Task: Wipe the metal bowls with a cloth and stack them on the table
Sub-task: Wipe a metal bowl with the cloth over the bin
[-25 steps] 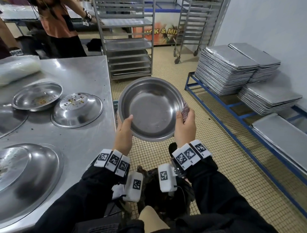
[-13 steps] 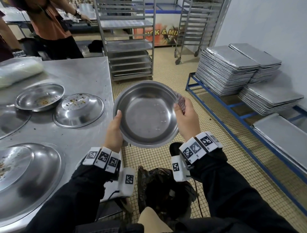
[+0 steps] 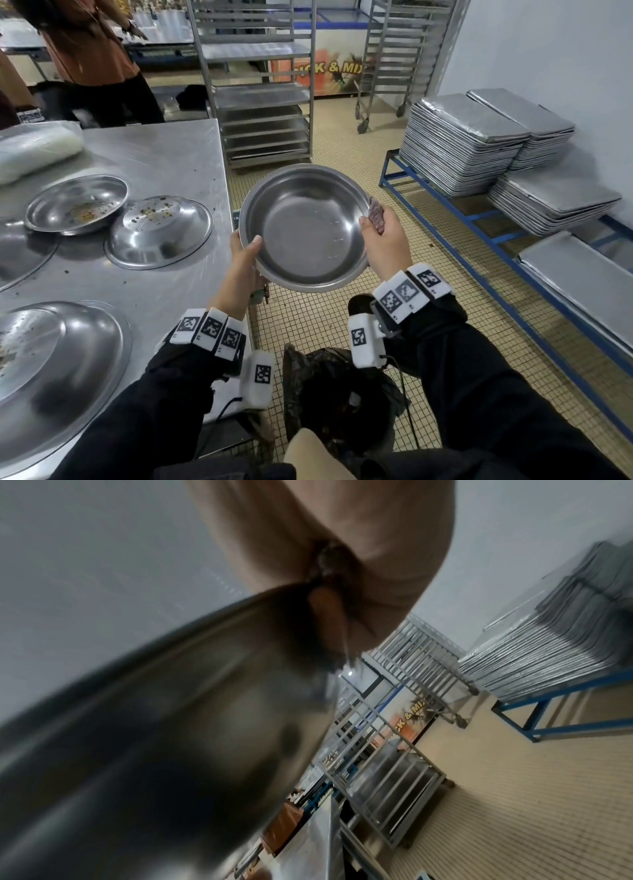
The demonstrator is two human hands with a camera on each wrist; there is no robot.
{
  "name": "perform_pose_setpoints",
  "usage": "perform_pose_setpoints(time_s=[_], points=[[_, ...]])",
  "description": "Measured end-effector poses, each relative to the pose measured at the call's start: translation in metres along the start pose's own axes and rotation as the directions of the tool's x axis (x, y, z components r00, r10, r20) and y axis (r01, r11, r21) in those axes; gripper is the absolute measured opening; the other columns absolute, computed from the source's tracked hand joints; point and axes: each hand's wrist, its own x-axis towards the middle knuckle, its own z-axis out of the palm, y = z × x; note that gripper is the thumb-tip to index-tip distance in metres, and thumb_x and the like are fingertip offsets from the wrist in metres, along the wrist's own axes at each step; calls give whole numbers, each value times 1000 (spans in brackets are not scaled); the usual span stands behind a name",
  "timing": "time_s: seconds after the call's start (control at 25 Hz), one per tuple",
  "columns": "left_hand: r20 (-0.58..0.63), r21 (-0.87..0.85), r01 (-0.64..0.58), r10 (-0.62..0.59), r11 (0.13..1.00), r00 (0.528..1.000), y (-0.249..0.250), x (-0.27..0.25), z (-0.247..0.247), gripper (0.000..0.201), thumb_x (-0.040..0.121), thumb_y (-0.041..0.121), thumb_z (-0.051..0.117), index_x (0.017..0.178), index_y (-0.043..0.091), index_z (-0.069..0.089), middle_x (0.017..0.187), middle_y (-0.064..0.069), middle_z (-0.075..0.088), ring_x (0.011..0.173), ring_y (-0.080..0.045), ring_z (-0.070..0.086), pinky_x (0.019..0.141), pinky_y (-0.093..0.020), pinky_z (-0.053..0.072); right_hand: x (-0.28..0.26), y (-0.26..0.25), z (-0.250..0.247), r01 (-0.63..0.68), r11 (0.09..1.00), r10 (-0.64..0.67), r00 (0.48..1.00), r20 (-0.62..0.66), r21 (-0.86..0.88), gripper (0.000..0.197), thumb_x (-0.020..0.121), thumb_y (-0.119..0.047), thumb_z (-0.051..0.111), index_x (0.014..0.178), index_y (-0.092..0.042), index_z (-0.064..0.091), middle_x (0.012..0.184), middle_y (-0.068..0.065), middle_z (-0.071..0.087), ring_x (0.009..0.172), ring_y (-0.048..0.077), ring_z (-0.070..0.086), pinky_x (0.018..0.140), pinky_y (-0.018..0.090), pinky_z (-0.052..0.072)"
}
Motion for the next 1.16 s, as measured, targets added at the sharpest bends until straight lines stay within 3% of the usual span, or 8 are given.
perform_pose_setpoints(time_s=[0.2, 0.36, 0.48, 0.56, 0.68, 0.84, 1.0, 1.16], points=[[79, -123, 17, -7, 992, 997, 23, -4, -4, 36, 92, 37, 40, 115, 19, 61, 103, -5, 70, 97, -22, 65, 84, -40, 56, 8, -5, -9, 87, 985, -48, 969, 244, -150, 14, 98, -31, 46, 110, -26, 51, 96, -8, 58, 85, 6, 57, 68, 21, 43], [-80, -74, 32, -37, 997, 996, 24, -8, 8, 36, 101, 32, 36, 96, 22, 70, 87, -3, 71, 86, -24, 63, 81, -42, 48, -3, 6, 5, 63, 997, -58, 990, 130, -34, 26, 100, -35, 41, 123, -26, 45, 96, -5, 61, 83, 9, 61, 64, 22, 49], [-232, 2, 12, -11, 1000, 973, 17, 0, 21, 40, 100, 39, 36, 119, 15, 61, 112, -11, 66, 106, -26, 61, 96, -45, 49, -17, 21, 29, 84, 996, -84, 996, 26, 1, 44, 100, -37, 37, 142, -25, 29, 108, -7, 59, 89, 4, 60, 63, 13, 43], [-269, 19, 44, -38, 999, 962, 15, 6, 20, 70, 87, 58, 42, 141, 14, 42, 131, -14, 56, 115, -26, 58, 96, -45, 52, -24, 30, 46, 148, 986, -148, 989, 5, -82, 53, 100, -37, 35, 149, -25, 19, 127, -1, 53, 92, 6, 58, 61, 10, 41], [-318, -135, 83, -122, 987, 940, 5, 20, 9, 80, 79, 59, 47, 149, 22, 31, 141, -15, 47, 116, -29, 58, 70, -33, 60, -32, 48, 55, 426, 854, -414, 904, 106, -299, 58, 98, -43, 31, 148, -31, 6, 134, 11, 43, 76, 6, 56, 52, 14, 48], [-266, -134, 198, -228, 971, 937, 7, 25, 4, 62, 89, 38, 47, 146, 21, 33, 130, -21, 54, 100, -30, 64, 59, -30, 57, -25, 63, 39, 625, 588, -617, 757, 215, -513, 37, 92, -44, 37, 124, -26, 39, 108, 10, 54, 76, 13, 56, 51, 26, 56], [-232, 53, 185, -168, 981, 958, 12, 17, 16, 70, 94, 34, 44, 151, 37, 3, 148, -12, 34, 126, -33, 46, 103, -50, 44, -2, 59, 20, 687, 567, -639, 715, 284, -454, 25, 90, -41, 37, 106, -26, 49, 93, 0, 48, 80, 9, 46, 57, 19, 44], [-64, 485, -104, 153, 868, 986, 13, 16, 9, 24, 87, 71, 37, 105, 56, 43, 138, -7, 41, 129, -33, 40, 107, -54, 35, 9, 51, 11, 623, 729, -576, 782, 238, -283, 47, 93, -49, 36, 98, -10, 62, 87, -3, 47, 74, 13, 50, 63, 21, 47]])
